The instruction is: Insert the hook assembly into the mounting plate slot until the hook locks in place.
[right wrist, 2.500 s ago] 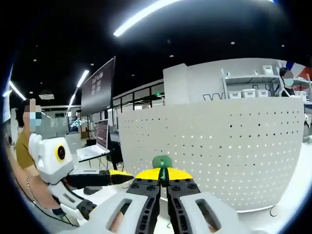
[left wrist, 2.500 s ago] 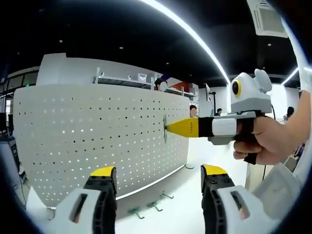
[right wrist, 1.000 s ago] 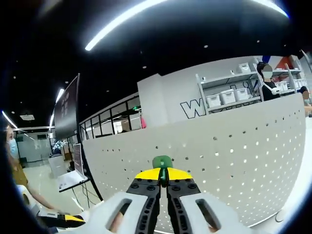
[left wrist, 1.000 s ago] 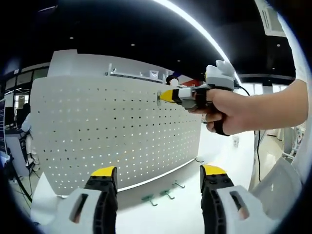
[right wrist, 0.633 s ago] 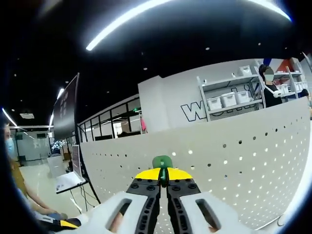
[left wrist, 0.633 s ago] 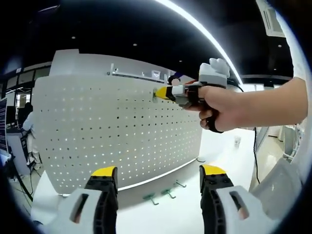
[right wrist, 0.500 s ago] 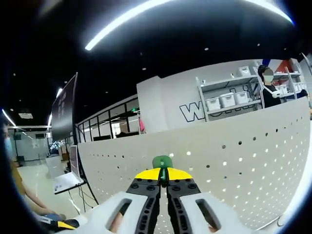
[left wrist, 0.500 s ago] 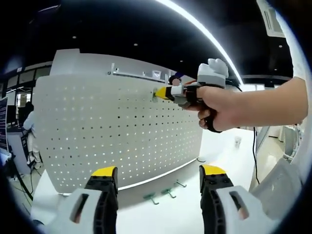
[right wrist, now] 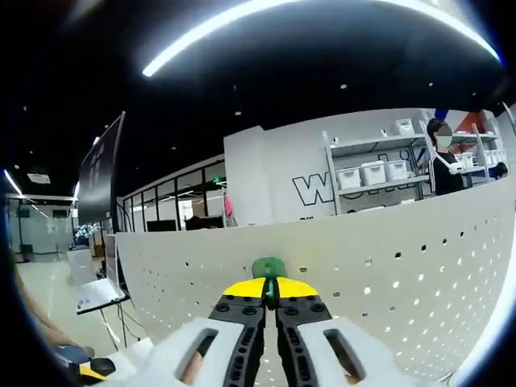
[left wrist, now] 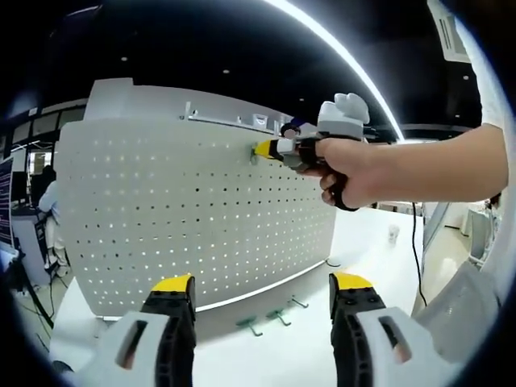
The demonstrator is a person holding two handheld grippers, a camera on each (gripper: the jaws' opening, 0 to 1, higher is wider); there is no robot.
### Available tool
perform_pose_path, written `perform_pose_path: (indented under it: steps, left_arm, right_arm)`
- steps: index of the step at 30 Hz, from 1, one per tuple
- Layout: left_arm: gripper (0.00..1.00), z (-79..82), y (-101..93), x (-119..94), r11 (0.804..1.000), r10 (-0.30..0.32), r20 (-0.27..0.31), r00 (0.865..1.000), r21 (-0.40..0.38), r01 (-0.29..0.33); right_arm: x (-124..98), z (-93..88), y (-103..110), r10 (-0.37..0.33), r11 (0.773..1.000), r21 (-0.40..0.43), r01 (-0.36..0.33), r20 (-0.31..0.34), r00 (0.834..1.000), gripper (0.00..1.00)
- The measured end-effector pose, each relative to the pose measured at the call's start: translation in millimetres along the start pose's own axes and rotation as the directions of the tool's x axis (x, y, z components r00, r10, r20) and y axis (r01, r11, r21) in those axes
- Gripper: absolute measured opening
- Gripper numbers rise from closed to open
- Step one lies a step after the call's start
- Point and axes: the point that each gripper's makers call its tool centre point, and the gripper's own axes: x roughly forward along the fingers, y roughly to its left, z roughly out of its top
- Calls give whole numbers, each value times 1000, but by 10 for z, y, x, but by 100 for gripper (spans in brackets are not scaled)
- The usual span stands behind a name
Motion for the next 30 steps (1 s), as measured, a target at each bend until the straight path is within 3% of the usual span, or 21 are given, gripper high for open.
perform_pose_path:
  steps: [13, 14, 15, 18, 23, 30]
  left_arm:
    - [69, -24, 33, -2, 1000, 3, -8, 1000, -7, -3]
    - [69, -23, 34, -3, 1000, 3, -7, 1000, -8, -3]
    - [68, -12, 34, -6, 1000, 0, -1, 1000, -20, 0]
    - [68, 5, 40, -7, 1000, 0, 3, 1000, -18, 0]
    - [66, 3, 23, -7, 1000, -10, 0, 1000, -30, 10]
    - [65, -25, -17, -12, 999, -19, 2, 1000, -41, 19]
  right_arm:
    - [49, -64, -18, -33, 999, -10, 33, -17, 999, 1]
    - [51, -64, -17, -42, 999, -35, 41, -18, 999, 1]
    - [52, -60, -20, -51, 992, -114, 48, -21, 998, 1]
    - [53, -65, -12, -73, 996, -46, 73, -12, 997, 1]
    - [81, -62, 3, -108, 990, -96, 106, -18, 994, 1]
    - [109, -123, 13, -160, 987, -37, 158, -44, 986, 5]
